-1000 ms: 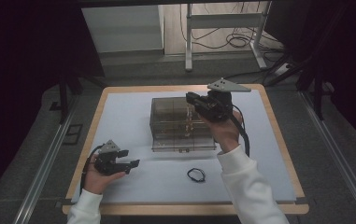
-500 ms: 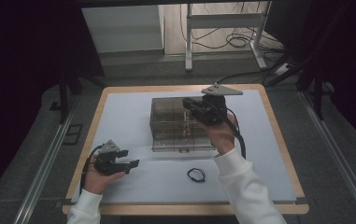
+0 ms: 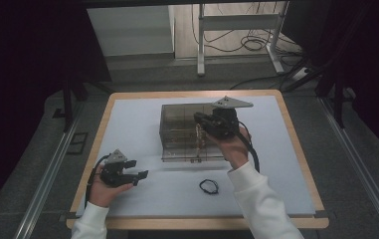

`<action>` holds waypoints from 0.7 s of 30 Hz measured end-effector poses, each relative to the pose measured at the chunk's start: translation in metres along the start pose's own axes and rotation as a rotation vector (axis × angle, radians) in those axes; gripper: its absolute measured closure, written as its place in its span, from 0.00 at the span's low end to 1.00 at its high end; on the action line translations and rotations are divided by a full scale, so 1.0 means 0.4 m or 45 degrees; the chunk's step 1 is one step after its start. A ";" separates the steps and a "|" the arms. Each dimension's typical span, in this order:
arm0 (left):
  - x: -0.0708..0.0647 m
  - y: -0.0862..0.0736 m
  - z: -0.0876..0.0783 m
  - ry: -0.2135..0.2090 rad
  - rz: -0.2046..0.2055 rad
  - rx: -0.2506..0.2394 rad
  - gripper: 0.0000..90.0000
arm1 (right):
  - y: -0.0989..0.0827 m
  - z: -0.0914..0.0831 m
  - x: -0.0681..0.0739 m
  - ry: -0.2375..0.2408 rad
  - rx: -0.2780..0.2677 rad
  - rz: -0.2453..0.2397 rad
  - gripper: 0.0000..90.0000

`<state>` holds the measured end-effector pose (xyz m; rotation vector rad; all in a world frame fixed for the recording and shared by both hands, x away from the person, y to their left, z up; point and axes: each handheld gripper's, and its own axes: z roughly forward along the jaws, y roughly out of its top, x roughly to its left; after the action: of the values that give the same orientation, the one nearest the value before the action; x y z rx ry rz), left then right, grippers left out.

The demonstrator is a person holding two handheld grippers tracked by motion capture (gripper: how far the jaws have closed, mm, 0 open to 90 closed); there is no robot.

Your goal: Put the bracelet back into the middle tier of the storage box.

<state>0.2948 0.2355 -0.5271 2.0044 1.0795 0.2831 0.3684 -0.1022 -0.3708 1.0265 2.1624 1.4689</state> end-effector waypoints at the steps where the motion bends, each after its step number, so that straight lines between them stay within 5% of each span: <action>1: 0.000 0.000 0.000 0.000 0.000 0.000 0.34 | -0.003 0.001 -0.002 0.000 0.003 0.004 0.95; 21: 0.000 -0.003 0.005 -0.003 -0.002 0.011 0.34 | -0.064 0.031 -0.010 0.009 0.114 -0.007 0.95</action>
<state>0.2953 0.2347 -0.5292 2.0109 1.0825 0.2753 0.3694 -0.1023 -0.3997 1.0453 2.2523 1.3866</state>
